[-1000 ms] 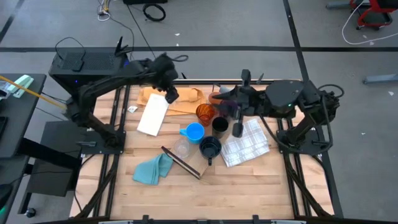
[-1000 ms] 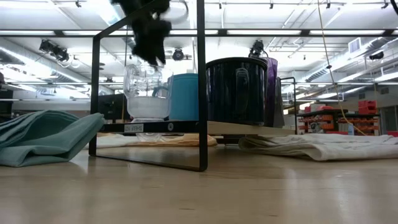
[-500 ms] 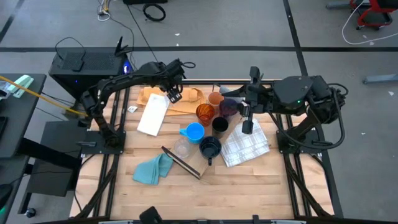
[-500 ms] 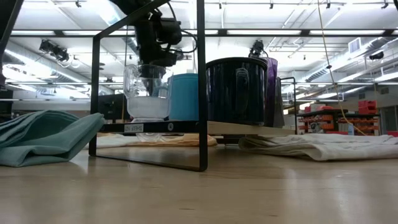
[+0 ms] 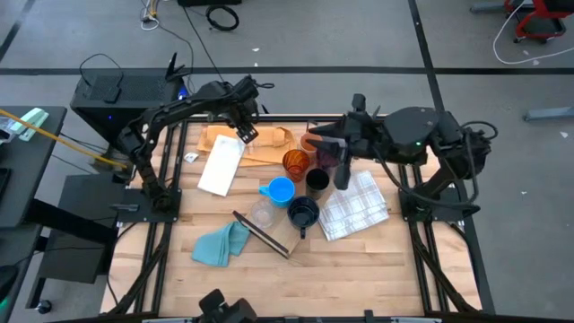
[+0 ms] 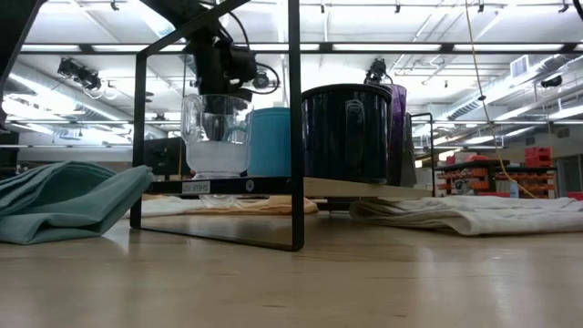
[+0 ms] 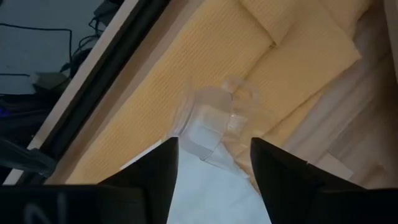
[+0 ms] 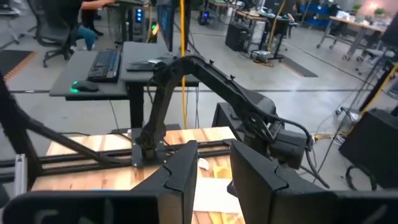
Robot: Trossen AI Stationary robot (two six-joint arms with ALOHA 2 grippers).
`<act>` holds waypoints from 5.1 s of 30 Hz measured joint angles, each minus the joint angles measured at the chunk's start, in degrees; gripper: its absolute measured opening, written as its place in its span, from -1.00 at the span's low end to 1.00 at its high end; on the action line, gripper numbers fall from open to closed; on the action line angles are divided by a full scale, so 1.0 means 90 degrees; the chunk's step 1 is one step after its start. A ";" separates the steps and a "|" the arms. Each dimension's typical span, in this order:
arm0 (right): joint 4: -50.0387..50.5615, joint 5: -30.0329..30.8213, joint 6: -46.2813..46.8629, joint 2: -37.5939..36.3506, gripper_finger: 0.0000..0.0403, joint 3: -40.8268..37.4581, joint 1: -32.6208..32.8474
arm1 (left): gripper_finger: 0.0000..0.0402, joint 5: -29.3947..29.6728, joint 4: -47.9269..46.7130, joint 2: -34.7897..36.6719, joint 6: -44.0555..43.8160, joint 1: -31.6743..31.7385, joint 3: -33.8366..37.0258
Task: Stack small to large cups/mugs on shelf
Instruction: Put the transparent mug on the shelf
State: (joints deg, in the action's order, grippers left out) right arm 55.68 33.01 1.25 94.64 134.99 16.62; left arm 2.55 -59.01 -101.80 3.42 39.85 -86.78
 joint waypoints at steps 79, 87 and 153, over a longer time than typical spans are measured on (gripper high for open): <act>-0.0141 0.0015 0.0366 0.0115 -0.49 -0.0002 -0.0306 | -0.12 -0.0700 0.1206 -0.0886 0.1360 0.0921 0.0002; -0.0144 0.0015 0.0412 0.0115 -0.49 -0.0002 -0.0306 | -0.11 -0.0735 0.0979 -0.1197 0.1410 0.0870 -0.0015; -0.1397 -0.5955 -0.0596 0.0115 -0.49 -0.2070 -0.4969 | -0.13 -0.3575 0.2811 0.1739 0.0339 0.0606 -0.3121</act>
State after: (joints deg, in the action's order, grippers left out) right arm 43.11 -20.58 -4.12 95.68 116.37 -28.10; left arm -29.62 -33.71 -86.14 6.47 45.30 -114.87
